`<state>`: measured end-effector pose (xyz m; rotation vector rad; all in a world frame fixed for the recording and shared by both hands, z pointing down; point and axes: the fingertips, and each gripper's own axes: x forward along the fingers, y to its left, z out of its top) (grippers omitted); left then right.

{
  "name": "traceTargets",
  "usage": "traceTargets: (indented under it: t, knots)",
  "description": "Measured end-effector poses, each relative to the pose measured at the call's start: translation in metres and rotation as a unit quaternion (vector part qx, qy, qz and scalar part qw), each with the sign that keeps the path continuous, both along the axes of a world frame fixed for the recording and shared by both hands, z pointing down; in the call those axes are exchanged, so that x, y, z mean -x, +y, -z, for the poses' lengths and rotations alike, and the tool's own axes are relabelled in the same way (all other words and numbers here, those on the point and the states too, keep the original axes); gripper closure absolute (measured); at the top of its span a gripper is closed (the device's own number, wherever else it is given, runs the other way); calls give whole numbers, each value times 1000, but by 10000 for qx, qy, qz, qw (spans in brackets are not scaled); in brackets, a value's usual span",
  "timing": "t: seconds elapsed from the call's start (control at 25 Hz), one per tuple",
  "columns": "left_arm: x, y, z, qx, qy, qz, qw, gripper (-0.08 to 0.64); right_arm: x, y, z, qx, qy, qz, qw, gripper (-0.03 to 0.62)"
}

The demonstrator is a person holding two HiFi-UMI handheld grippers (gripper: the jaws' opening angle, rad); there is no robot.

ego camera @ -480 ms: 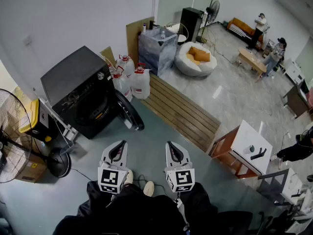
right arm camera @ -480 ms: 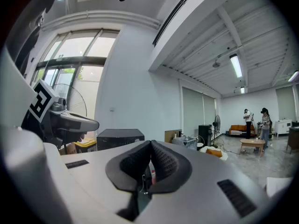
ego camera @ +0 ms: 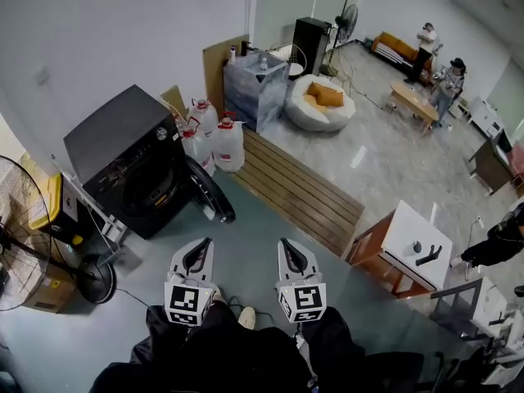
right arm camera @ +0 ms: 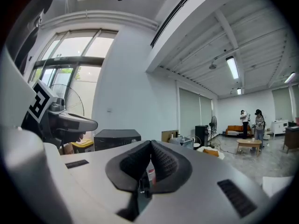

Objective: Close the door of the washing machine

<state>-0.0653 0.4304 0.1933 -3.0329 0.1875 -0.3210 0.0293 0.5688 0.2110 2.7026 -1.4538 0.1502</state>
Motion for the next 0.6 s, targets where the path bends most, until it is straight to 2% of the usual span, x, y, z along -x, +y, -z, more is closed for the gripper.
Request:
traceTargets:
  t: [0.28, 0.6]
  knots:
    - [-23, -10, -8, -20, -86, -46, 10000, 531, -21, -9, -6, -21, -60, -43, 10000, 575]
    - [-88, -47, -13, 58, -132, -77, 9999, 531, -82, -40, -14, 60, -144, -104, 9998, 575]
